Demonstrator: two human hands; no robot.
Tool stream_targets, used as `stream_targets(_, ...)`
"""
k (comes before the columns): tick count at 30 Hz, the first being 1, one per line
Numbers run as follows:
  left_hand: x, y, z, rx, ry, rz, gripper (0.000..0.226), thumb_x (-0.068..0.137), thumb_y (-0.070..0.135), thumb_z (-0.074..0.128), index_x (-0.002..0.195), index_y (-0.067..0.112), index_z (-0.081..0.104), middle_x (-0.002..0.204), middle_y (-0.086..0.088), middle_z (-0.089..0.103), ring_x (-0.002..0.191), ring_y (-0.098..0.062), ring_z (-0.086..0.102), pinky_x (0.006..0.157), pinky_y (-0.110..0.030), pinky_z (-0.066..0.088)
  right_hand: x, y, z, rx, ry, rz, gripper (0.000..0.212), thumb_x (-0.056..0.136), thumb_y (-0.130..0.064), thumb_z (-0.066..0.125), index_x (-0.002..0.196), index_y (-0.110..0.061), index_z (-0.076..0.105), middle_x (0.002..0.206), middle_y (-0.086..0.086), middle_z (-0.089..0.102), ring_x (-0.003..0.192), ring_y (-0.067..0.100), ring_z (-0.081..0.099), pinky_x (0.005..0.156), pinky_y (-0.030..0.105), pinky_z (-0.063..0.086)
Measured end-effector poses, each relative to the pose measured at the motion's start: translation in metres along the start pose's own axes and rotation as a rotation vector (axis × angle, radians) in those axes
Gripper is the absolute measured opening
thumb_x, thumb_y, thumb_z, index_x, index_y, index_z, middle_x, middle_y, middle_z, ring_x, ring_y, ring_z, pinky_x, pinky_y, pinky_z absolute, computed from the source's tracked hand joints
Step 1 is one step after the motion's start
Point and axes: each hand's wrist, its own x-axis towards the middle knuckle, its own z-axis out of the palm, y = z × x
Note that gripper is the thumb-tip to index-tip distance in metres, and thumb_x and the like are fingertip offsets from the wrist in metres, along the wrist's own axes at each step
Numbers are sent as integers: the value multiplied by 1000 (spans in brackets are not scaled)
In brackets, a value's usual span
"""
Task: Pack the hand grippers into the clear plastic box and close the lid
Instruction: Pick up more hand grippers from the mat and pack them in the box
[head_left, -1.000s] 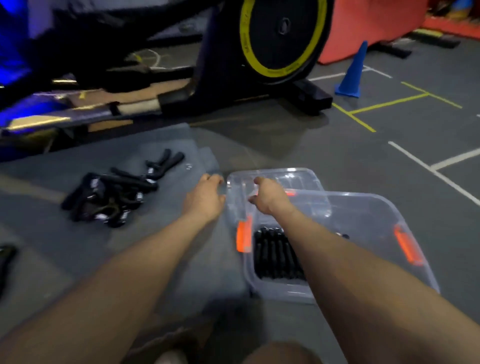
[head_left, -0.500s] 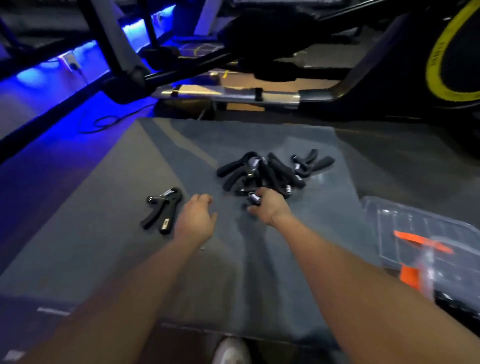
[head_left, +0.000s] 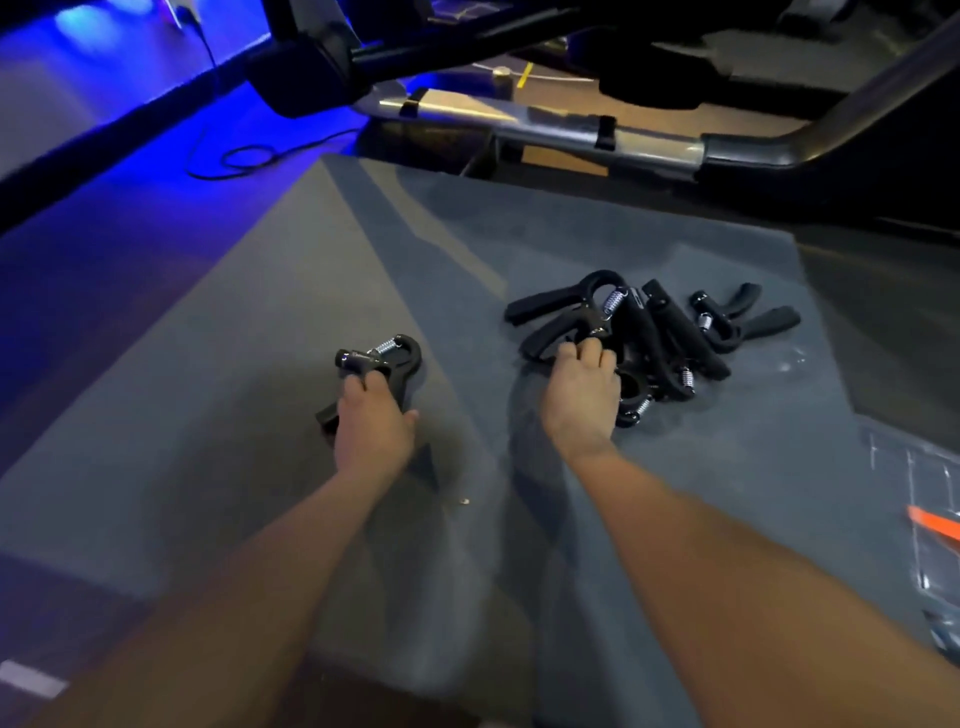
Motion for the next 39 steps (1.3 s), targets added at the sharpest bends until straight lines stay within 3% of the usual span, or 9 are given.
stream_targets(5,12,3,9,13,13,-106,45,86,21,62,120,-2,42,130,-22,40,120,-41,45,96,-47,40,9,17,15,-59,-6,21,35,90,-1,39,123,-5,51,132,12,46,125,35,40,110,42,29)
stream_targets(8,16,4,12,50,17,-127,39,88,19,60,118,-3,47,129,-23,42,119,-42,46,96,-47,40,11,25,16,-90,38,-59,30,86,1,48,113,-3,61,119,12,57,117,38,47,102,46,37)
stream_targets(11,13,7,13,54,34,-142,36,90,18,57,118,-3,48,128,-24,41,117,-43,46,97,-48,39,13,34,5,-126,-8,-139,27,91,-2,42,109,-4,62,117,9,59,116,35,45,90,42,41)
stream_targets(17,-19,35,14,-7,25,15,34,88,18,57,118,2,53,124,-21,45,113,-41,49,96,-46,41,-10,53,-26,-143,-28,-294,21,87,-3,51,100,-4,67,105,10,64,106,33,54,75,38,47)
stream_targets(23,-61,75,6,-114,-1,145,33,88,15,56,118,2,53,123,-20,44,113,-40,48,100,-43,39,-25,71,-69,-159,-61,-353,30,92,-7,49,122,-9,51,125,7,52,117,29,44,89,37,44)
stream_targets(28,-98,99,1,-204,-63,222,33,88,15,57,120,7,54,122,-16,45,111,-36,51,102,-40,40,-50,95,-106,-122,-158,-336,29,100,-18,39,126,-7,44,126,9,49,117,27,42,97,33,37)
stream_targets(30,-114,107,3,-233,-105,248,32,88,14,58,119,7,54,122,-15,45,110,-34,52,101,-39,40,-60,109,-120,-18,-192,-244,29,99,-18,40,125,-6,45,127,11,50,117,29,43,99,35,38)
stream_targets(36,-151,133,22,-249,-270,385,31,89,13,57,119,6,53,123,-13,45,112,-27,53,99,-27,37,-79,160,-154,248,-287,-10,25,96,-10,43,120,-4,49,119,19,60,110,34,56,85,31,42)
stream_targets(39,-165,149,36,-211,-342,434,28,92,15,53,119,8,50,123,-13,45,111,-27,51,92,-23,35,-84,191,-156,280,-325,38,23,95,-11,44,117,-8,52,116,15,63,107,32,57,90,33,44)
